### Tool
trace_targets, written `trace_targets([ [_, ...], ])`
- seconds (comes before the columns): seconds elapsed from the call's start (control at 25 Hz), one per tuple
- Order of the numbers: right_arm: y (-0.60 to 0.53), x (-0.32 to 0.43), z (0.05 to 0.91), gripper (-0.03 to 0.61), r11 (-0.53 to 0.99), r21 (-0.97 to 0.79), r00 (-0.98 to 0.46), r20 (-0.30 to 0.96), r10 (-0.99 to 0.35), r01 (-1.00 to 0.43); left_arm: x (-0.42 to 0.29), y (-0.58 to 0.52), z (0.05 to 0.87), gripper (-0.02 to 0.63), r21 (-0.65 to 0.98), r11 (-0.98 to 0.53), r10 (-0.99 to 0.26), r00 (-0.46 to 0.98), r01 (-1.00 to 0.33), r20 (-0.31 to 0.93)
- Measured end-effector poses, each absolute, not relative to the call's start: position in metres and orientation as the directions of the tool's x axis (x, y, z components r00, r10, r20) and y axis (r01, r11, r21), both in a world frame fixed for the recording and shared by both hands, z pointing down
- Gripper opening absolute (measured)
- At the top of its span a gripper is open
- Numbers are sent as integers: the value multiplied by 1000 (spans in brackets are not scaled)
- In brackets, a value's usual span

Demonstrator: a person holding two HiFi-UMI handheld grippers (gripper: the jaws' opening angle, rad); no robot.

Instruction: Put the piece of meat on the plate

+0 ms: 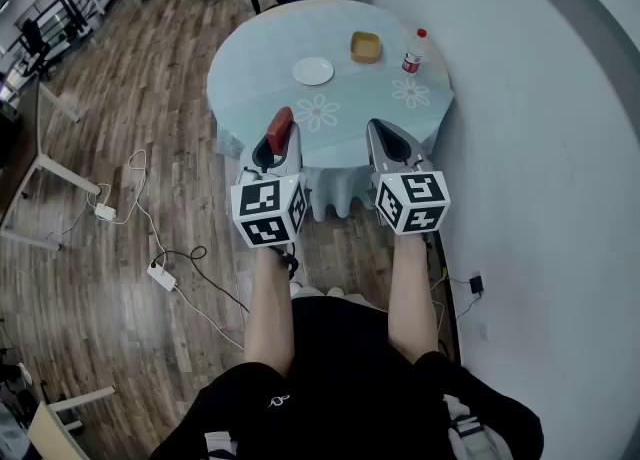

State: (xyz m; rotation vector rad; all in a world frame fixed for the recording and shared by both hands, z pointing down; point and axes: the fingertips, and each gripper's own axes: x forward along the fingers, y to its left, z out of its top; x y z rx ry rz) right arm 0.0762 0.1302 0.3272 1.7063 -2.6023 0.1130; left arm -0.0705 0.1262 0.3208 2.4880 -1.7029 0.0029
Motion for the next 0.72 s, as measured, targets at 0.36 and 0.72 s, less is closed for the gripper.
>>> trace_targets([
  [0.36, 133, 79, 338, 8, 375, -79, -381, 69, -922, -924, -71, 131, 329, 94, 102, -349, -930, 357, -932, 82],
  [0.72, 135, 85, 339, 9, 371, -150, -379, 29, -925, -916, -73, 144, 335, 94, 94, -349, -927, 358, -932, 110],
])
